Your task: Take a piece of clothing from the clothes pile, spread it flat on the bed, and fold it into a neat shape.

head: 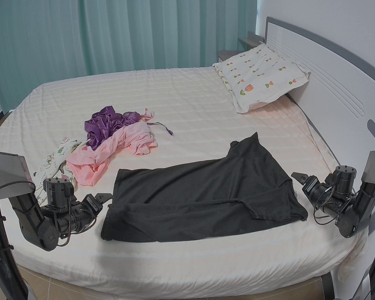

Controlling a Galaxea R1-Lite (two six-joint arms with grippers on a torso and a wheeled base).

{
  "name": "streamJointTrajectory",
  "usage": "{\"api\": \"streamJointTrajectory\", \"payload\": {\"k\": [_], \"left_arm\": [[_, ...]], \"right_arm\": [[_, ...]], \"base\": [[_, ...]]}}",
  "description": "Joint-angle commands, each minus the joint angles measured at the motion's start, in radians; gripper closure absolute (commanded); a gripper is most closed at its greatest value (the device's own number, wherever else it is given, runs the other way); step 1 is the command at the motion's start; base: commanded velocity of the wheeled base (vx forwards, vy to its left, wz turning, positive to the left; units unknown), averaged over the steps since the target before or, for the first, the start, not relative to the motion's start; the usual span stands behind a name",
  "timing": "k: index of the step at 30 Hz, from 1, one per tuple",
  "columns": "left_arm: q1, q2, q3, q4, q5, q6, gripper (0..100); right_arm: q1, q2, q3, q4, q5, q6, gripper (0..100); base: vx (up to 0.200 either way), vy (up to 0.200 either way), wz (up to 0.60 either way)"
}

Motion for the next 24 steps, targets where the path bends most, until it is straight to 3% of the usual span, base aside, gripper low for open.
{"api": "streamJointTrajectory", "payload": {"k": [1,8,24], "left_arm": [[-0.014,0.028,0.001,-0.002,-0.001,-0.002,0],[-0.011,0.051,-0.031,0.000,-0.001,-0.083,0],[-0.017,0.085,-0.035,0.000,-0.003,-0.091,0]], "right_arm": [[0.082,-0.084,0.116,0.032,-0.032,0.136,0],[0.166,-0.035,0.137,0.044,-0.075,0.208,0],[0.197,0.053,0.051,0.047,-0.127,0.226,0]], "base": [[0.000,0.000,0.00],[0.000,0.000,0.00],[0.000,0.000,0.00]]}}
